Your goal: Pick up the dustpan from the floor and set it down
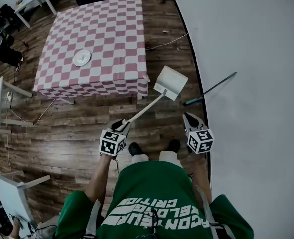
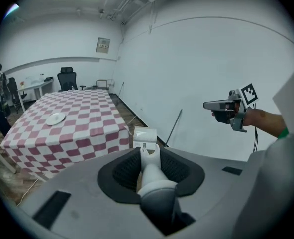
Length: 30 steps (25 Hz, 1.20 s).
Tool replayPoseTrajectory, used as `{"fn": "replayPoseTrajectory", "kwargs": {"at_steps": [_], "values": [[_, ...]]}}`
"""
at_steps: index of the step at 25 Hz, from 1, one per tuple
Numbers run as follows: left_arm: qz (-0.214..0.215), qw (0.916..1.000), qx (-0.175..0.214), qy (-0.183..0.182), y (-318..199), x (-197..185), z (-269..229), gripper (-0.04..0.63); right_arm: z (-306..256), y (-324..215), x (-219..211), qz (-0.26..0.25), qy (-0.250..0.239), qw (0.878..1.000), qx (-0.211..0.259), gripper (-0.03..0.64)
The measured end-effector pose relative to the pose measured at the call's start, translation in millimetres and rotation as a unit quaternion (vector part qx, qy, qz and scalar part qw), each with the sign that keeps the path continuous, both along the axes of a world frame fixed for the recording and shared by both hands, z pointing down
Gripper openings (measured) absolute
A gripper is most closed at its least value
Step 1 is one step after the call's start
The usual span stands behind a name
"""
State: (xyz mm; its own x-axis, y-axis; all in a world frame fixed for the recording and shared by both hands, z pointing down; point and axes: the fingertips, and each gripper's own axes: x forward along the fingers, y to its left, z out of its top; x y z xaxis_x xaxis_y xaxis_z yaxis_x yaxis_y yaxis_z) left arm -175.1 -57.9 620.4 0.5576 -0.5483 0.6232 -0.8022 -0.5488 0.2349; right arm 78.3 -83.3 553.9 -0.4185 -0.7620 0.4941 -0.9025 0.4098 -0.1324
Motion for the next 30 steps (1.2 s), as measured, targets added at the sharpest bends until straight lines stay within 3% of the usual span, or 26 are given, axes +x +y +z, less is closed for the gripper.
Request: {"fn": "replayPoseTrajectory", "kwargs": {"at_steps": [7,14,30], "values": [[-0.039,0.9970,0.056,0.038,-39.2,46.8,-57.1,0.109,-25.0,-24.2,68.9,0.015,-0.007,1.000,0.026,0.008],[-0.058,0.9928,0.095,0.044,-58.8,82.7,-99.6,0.109,-45.9,-31.6,117.8,0.022,-0.014,0.999,0.045,0.008],[-0.081,0.9896,0.113,0.037,-72.4,96.6,-123.2,0.109,-49.6,-37.8,140.3,0.021,-0.026,0.998,0.057,0.008]]}}
